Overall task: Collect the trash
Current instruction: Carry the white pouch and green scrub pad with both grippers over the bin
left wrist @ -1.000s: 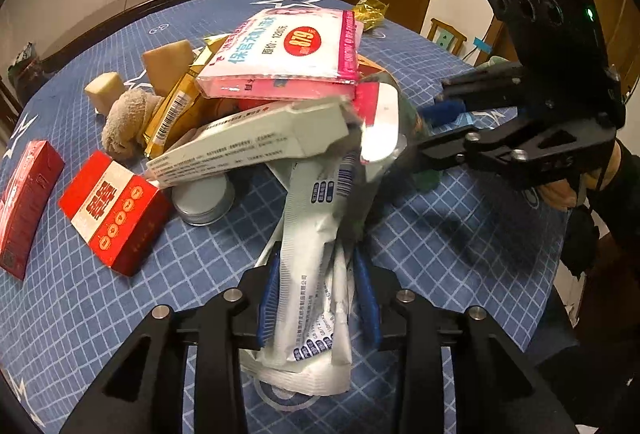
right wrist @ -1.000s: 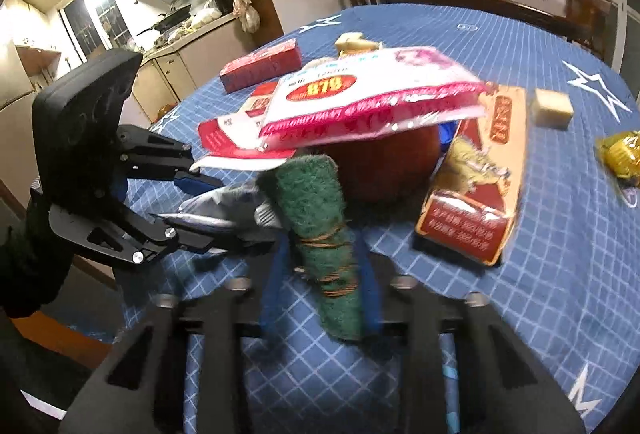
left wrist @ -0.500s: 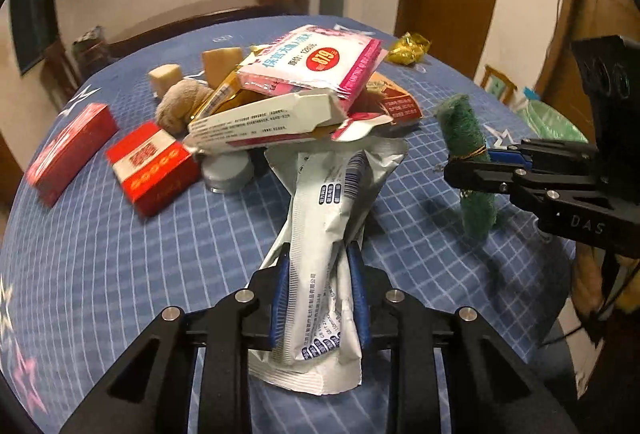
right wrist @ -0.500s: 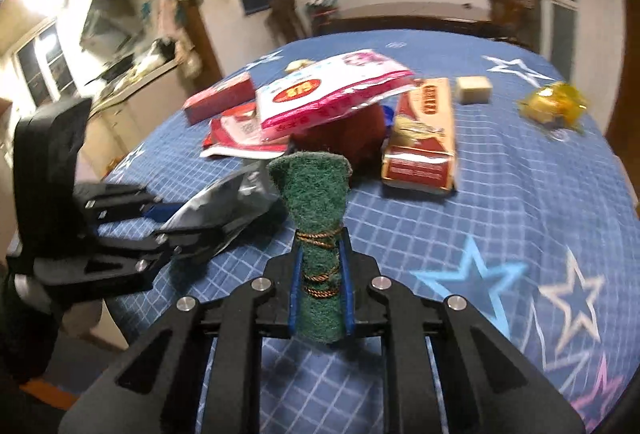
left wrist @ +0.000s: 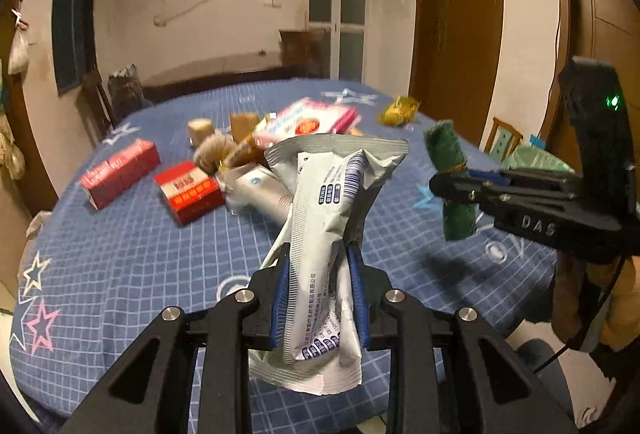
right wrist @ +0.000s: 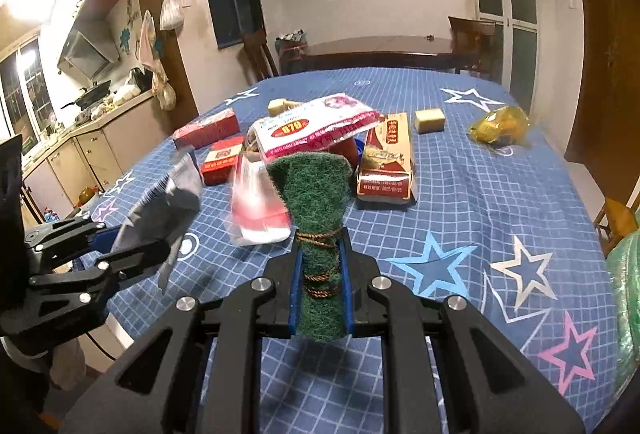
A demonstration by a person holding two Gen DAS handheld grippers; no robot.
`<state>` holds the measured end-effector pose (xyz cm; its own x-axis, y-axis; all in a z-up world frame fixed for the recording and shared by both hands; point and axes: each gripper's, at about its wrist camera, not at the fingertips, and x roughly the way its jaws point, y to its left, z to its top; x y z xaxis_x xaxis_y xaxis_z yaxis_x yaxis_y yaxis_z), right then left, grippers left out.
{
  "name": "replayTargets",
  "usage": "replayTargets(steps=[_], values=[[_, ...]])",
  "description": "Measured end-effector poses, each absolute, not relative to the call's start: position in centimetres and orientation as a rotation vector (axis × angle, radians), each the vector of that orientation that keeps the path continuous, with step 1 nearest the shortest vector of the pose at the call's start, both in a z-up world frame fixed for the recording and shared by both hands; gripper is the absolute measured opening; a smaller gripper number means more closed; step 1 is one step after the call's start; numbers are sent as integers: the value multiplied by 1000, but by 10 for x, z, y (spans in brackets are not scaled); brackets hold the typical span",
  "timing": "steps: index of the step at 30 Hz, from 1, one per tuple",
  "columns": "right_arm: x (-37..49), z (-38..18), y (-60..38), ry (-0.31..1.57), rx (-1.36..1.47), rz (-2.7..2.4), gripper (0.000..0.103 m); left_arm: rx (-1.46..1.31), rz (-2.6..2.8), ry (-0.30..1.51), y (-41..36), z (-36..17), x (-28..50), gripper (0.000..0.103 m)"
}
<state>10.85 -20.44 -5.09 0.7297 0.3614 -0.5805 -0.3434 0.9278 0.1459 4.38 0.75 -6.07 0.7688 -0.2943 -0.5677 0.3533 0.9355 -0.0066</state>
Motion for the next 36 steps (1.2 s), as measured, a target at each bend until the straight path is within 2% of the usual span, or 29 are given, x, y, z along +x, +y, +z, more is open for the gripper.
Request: replayTargets(steps=[8, 17, 36], values=[[95, -22, -215, 572, 48, 346, 14, 62, -264, 535, -2, -31, 48, 28], [90, 0, -251, 528, 63, 225, 14, 53, -263, 522, -46, -15, 74, 28], [64, 32, -412, 496, 101, -146, 14, 129, -556, 479, -243, 19, 104, 28]])
